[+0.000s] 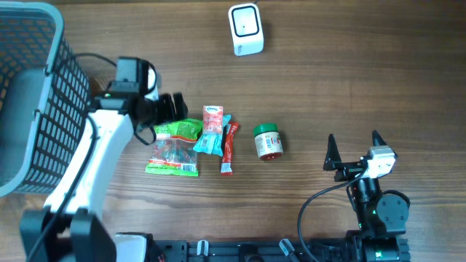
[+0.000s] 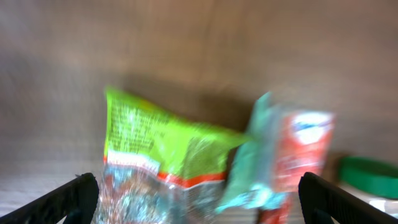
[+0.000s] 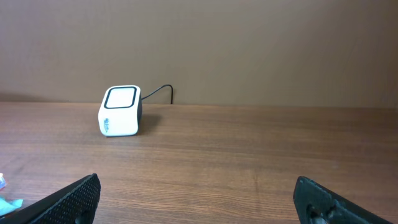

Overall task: Scan the item barcode
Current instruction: 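Lift the green snack bag out and place it beside the packets, then hold the left gripper still and raise the right arm from rest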

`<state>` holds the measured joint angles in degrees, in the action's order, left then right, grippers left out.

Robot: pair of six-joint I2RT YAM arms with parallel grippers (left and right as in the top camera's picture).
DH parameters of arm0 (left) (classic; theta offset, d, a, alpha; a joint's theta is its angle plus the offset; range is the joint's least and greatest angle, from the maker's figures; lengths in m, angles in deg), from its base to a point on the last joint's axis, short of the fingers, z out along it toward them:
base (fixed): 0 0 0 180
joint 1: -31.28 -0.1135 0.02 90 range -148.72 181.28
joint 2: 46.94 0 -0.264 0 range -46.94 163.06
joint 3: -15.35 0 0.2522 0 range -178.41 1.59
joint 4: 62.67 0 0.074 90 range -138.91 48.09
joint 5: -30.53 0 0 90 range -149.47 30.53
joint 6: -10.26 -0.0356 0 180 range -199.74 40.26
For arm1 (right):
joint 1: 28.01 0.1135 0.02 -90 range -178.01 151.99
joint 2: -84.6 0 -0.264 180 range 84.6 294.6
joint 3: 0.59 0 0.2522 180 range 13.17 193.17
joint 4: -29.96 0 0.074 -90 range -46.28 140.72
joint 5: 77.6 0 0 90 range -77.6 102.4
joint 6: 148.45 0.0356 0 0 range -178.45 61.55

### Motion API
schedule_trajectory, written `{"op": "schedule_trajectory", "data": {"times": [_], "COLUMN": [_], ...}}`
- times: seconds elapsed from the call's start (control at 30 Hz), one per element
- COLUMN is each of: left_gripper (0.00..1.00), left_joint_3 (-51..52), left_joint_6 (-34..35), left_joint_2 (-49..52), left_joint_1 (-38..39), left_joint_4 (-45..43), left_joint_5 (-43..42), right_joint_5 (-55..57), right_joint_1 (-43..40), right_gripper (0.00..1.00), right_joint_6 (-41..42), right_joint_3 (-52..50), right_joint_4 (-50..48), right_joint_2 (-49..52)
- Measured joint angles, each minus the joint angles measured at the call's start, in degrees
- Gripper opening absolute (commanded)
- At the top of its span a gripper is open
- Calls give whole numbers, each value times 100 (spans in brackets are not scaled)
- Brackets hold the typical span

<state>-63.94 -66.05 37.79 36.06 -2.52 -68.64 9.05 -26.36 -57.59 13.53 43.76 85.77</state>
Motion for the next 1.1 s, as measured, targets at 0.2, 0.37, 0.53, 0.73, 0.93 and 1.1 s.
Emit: {"op": "schedule_trajectory", "data": {"times": [0.2, 0.37, 0.53, 0.73, 0.93, 1.1], "left_gripper": [100, 100, 100, 100, 100, 100], "left_joint_3": [-170, -170, -170, -170, -170, -170], "left_joint_6": [2, 0, 2, 2, 0, 0], "left_joint_2": [-584, -568, -566, -568, -566, -566], "left_joint_1": [0, 0, 0, 0, 0, 0], "left_joint_4": [323, 520, 527, 527, 527, 527], "left_joint_5": [-15, -15, -15, -15, -15, -15], "right_joint_5": [0, 0, 0, 0, 0, 0], "right_joint_1": [0, 0, 0, 0, 0, 0], "right_gripper": [100, 100, 100, 100, 100, 100], "right_joint_6": [0, 0, 0, 0, 0, 0], "right_joint_3": [0, 0, 0, 0, 0, 0], "right_joint_4": [0, 0, 0, 0, 0, 0], "right_joint_2": [0, 0, 0, 0, 0, 0]}}
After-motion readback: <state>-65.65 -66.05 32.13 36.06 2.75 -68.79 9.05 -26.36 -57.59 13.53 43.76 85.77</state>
